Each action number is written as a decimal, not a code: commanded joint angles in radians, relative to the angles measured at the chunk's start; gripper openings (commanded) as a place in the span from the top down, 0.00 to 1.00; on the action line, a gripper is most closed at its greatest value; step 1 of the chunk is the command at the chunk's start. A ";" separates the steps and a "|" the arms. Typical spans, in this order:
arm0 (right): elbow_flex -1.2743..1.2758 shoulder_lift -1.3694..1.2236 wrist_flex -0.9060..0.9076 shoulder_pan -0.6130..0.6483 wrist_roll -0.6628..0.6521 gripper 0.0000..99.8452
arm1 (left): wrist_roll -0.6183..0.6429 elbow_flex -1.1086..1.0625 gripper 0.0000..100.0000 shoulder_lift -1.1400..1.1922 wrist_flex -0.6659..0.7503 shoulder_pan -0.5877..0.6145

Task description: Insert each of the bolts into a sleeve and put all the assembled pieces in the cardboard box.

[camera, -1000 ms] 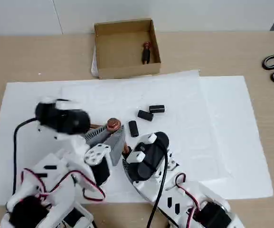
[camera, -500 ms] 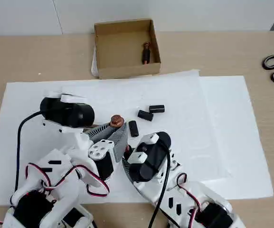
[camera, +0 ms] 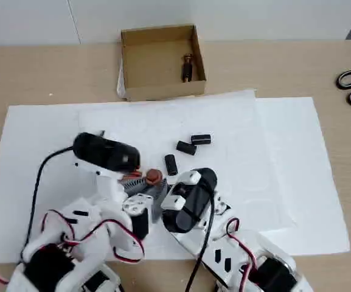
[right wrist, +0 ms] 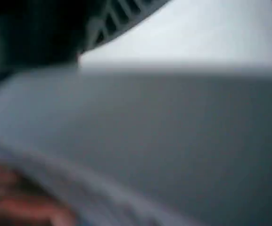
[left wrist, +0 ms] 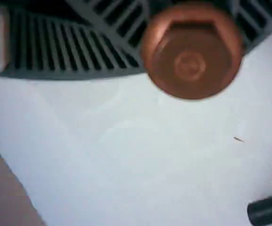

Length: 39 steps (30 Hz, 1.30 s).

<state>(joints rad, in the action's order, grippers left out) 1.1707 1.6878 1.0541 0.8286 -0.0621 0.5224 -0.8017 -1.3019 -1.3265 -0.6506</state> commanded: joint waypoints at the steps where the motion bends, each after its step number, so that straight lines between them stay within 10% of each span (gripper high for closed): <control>1: -0.068 0.010 -0.058 -0.030 -0.012 1.00 | -0.009 -0.099 0.99 0.009 0.008 -0.087; 29: -0.064 0.005 -0.051 -0.031 -0.017 1.00 | -0.091 -0.094 0.78 0.015 0.118 -0.037; 39: -0.064 0.012 -0.010 -0.033 -0.017 1.00 | -0.371 -0.087 0.78 0.017 0.226 0.239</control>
<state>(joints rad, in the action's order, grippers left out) 1.1692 1.6893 1.0526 0.8025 -0.0667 0.2125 -0.9106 -1.2927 -1.1285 -0.4833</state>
